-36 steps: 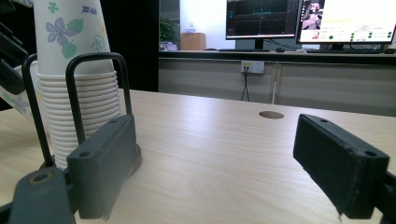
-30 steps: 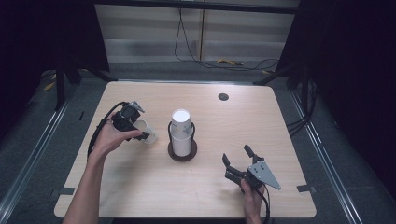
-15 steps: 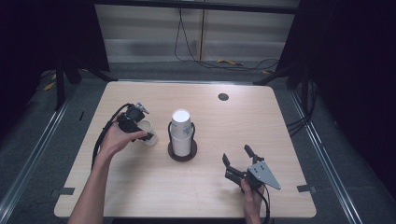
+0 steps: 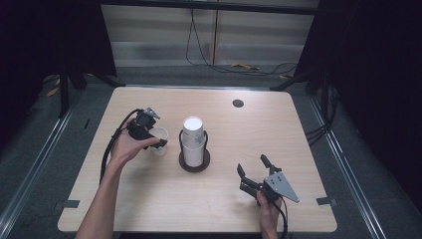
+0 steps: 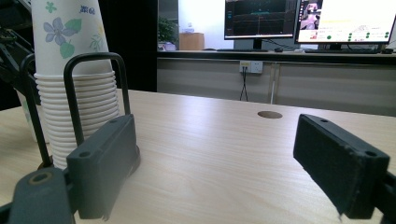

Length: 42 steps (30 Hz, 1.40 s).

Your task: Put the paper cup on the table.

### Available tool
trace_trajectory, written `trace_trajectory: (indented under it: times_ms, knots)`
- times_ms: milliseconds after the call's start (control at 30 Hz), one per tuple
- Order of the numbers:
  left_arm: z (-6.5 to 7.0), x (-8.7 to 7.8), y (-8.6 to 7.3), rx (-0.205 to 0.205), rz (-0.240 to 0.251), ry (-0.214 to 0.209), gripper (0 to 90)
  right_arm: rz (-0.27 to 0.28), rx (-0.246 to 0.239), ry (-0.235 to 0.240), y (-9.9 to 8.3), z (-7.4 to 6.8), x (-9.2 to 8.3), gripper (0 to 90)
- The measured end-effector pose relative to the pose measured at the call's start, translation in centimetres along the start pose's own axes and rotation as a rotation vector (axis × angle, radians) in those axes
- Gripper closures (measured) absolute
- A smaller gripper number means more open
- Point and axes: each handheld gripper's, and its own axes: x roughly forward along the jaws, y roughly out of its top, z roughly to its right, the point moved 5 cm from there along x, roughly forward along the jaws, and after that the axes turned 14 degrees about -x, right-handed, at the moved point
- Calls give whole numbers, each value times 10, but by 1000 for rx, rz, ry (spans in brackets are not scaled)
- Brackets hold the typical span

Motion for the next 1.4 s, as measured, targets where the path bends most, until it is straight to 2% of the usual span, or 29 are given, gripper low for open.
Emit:
trace_trajectory:
  times_ms: [100, 133, 200, 300, 367, 500, 600, 700, 800, 1033, 1100, 1133, 1200, 1233, 1267, 1333, 1400]
  knots:
    - [0, -2, 1, 3, 17, 4, 168, 0, 0, -1, 0, 0, 0, 130]
    - [0, -3, 1, -10, 29, -6, 166, 0, -1, -1, 0, 0, 0, 130]
    - [-1, -6, 1, -7, 52, -15, 165, 0, -1, -1, 0, 0, 0, 130]
    - [-4, -9, 0, -34, 100, -34, 163, 0, -1, -1, 0, 0, 0, 130]
    - [-6, -9, -2, -64, 125, -28, 162, 0, -1, -1, 0, 0, 0, 129]
    - [-6, -10, -7, -76, 160, -57, 162, 0, 0, -1, 0, 0, 0, 129]
    - [-5, -11, -9, -91, 189, -62, 162, 0, -1, -1, 0, 0, 0, 129]
    - [-2, -17, -10, -75, 251, -78, 161, 0, -1, -1, 0, 0, 0, 130]
    - [-3, -23, -9, -97, 316, -72, 159, 0, -1, -1, 0, 0, 0, 129]
    - [2, -36, -16, -88, 418, -77, 160, 0, 0, -1, 0, 0, 0, 129]
    - [4, -37, -19, -99, 442, -83, 159, 0, 0, -2, 0, 0, 0, 129]
    - [5, -39, -20, -100, 445, -77, 161, 0, 0, -3, 0, 0, 0, 129]
    - [7, -41, -24, -97, 464, -26, 166, -1, 0, -4, 0, 0, 0, 129]
    - [8, -42, -25, -100, 483, -31, 167, -1, 0, -4, 0, 0, 0, 129]
    - [8, -44, -27, -101, 488, -18, 167, -1, 0, -3, 0, 0, 0, 129]
    - [11, -45, -29, -82, 490, 20, 167, -1, 0, -3, 0, 0, 0, 129]
    - [14, -48, -31, -100, 512, -13, 167, -1, -1, -4, 0, 0, 0, 129]
